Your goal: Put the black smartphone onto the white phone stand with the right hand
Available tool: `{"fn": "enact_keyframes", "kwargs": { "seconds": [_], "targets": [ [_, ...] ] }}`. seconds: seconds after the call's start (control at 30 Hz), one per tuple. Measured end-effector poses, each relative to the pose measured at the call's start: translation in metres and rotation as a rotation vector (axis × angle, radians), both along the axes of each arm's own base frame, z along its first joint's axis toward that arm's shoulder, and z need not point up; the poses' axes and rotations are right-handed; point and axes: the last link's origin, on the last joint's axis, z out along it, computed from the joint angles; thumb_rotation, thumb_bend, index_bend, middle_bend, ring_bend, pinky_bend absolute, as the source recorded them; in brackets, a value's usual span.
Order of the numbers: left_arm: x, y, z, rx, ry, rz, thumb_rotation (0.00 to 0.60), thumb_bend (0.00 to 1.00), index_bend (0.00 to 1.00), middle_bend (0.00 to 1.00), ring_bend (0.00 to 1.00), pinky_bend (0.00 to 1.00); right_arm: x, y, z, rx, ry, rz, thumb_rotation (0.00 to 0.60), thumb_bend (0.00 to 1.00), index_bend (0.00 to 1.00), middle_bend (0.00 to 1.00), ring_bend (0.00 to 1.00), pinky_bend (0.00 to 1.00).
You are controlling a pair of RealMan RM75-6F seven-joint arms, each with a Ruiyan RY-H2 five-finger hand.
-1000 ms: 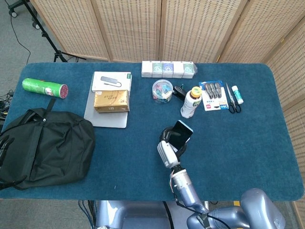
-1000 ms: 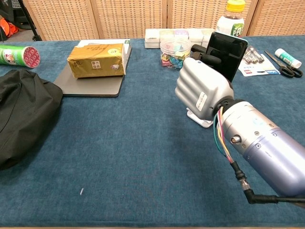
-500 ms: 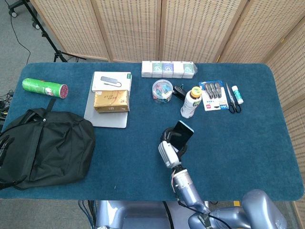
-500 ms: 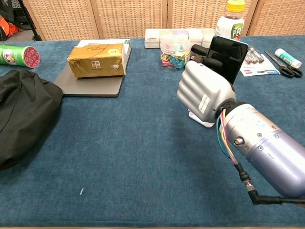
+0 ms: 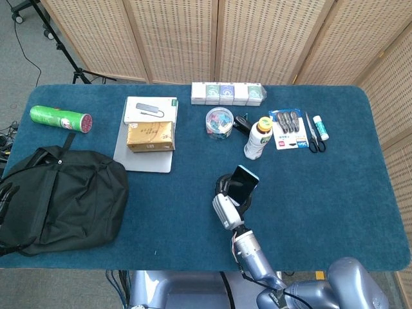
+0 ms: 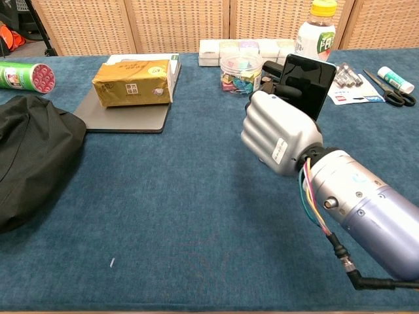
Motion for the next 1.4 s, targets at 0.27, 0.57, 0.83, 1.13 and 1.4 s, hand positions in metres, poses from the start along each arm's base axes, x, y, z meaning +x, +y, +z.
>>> {"fn": "enact_keyframes", "kwargs": {
  "seconds": [0.27,0.57,0.83,1.13,1.4],
  "targets": [
    [0.0002,0.0,-0.0007,-0.004,0.001,0.0,0.6,0.0,0.0,0.0,0.0,0.0,-0.0005,0.0016,-0.0001,-0.002,-0.002,0.0,0.6,0.23,0.28,0.24,0.42,0.53],
    [0.0003,-0.0002,-0.0006,-0.004,-0.001,0.0,0.6,0.0,0.0,0.0,0.0,0.0,0.0009,0.0038,0.0001,-0.003,-0.011,0.005,0.6,0.21,0.23,0.16,0.36,0.53],
    [0.0003,-0.0005,-0.0005,-0.007,-0.003,0.0,0.6,0.0,0.0,0.0,0.0,0.0,-0.0008,0.0,-0.0003,-0.021,0.01,0.018,0.6,0.21,0.23,0.15,0.36,0.53],
    [0.0006,-0.0009,-0.0009,-0.008,-0.003,-0.002,0.6,0.0,0.0,0.0,0.0,0.0,-0.0017,0.0045,-0.0027,-0.01,0.012,0.038,0.6,0.2,0.19,0.07,0.31,0.53],
    [0.0004,-0.0008,-0.0004,-0.007,-0.003,-0.001,0.6,0.0,0.0,0.0,0.0,0.0,-0.0025,0.0052,-0.0037,-0.012,0.002,0.032,0.6,0.11,0.1,0.0,0.18,0.53]
  ]
}}
